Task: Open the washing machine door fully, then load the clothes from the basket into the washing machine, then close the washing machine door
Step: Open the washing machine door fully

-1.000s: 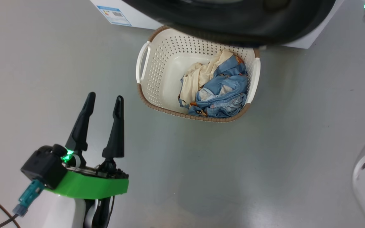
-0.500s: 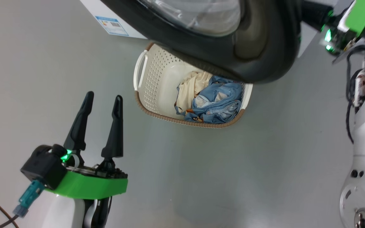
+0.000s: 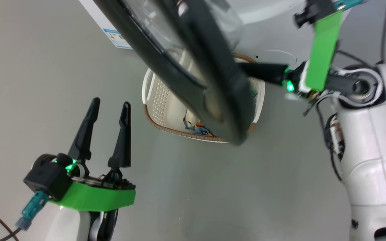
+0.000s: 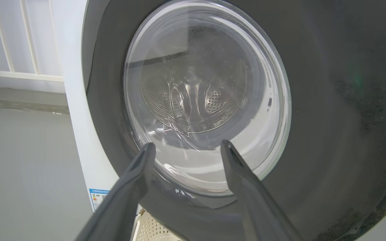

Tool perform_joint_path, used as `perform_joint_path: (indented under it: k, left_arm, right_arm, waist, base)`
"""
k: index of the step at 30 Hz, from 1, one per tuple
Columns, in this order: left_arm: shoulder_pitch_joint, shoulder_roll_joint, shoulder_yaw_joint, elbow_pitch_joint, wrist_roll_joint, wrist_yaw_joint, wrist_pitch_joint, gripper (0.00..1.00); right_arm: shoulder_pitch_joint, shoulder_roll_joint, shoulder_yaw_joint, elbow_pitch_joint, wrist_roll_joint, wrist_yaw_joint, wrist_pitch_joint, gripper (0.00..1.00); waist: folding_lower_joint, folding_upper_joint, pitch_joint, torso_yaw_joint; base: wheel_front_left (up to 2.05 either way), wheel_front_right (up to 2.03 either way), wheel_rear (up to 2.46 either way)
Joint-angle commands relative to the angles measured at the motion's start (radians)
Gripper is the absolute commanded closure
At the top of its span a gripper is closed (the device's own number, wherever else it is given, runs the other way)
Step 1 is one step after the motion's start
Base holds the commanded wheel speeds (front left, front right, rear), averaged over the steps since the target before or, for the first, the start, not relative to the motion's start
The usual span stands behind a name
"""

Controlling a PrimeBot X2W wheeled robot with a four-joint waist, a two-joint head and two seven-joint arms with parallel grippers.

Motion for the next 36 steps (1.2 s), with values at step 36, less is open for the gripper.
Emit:
perform_joint_path:
  k: [36]
  left_arm:
    - [0.065, 0.02, 0.099, 0.047, 0.056, -0.003, -0.008, 0.0]
  right_arm:
    - [0.167, 0.031, 0.423, -0.081, 0.281, 0.003, -0.27, 1.0]
  waist:
    - [0.0, -0.0001, -0.115, -0.011]
  base:
    - [0.0, 0.0, 0.0]
